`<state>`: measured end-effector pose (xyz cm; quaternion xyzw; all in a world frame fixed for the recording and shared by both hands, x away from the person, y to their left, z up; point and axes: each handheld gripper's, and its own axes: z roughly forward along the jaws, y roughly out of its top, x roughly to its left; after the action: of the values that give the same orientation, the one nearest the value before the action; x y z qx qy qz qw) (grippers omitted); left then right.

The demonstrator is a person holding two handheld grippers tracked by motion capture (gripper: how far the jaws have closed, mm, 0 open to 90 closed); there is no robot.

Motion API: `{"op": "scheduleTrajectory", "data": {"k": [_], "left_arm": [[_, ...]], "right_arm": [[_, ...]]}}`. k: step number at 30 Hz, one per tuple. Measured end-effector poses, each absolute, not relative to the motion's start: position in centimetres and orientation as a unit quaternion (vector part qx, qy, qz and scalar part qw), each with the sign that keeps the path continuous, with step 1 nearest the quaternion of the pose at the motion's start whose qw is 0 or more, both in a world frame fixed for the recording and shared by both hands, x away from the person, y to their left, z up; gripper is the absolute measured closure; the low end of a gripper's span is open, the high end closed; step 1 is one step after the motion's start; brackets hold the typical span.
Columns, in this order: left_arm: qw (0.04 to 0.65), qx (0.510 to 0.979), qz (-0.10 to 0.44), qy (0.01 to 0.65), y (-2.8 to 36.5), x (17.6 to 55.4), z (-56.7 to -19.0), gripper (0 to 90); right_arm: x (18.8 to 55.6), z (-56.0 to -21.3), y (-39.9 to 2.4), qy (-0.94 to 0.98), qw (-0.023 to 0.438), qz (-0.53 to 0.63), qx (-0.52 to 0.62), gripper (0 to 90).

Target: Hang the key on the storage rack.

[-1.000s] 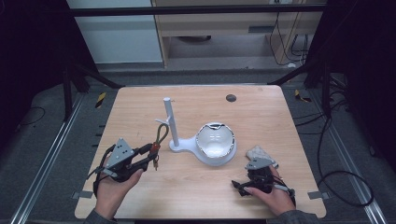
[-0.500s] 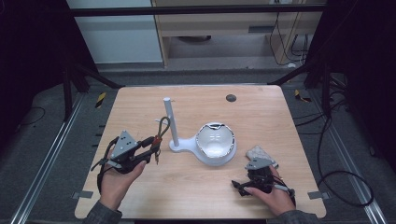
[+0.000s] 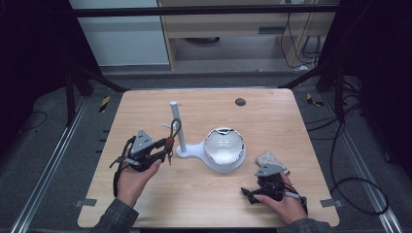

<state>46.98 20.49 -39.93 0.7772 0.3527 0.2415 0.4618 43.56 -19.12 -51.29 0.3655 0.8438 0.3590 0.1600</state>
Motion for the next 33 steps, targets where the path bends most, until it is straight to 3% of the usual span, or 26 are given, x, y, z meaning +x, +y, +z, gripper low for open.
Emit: {"op": "scheduleTrajectory", "data": {"k": [33], "left_arm": [[0.45,0.78,0.233,0.367,19.2,48.6,-41.2,63.8]], "right_arm": [[43.6,-51.3,-19.1,0.844,0.16,0.359,0.366,1.6]]}}
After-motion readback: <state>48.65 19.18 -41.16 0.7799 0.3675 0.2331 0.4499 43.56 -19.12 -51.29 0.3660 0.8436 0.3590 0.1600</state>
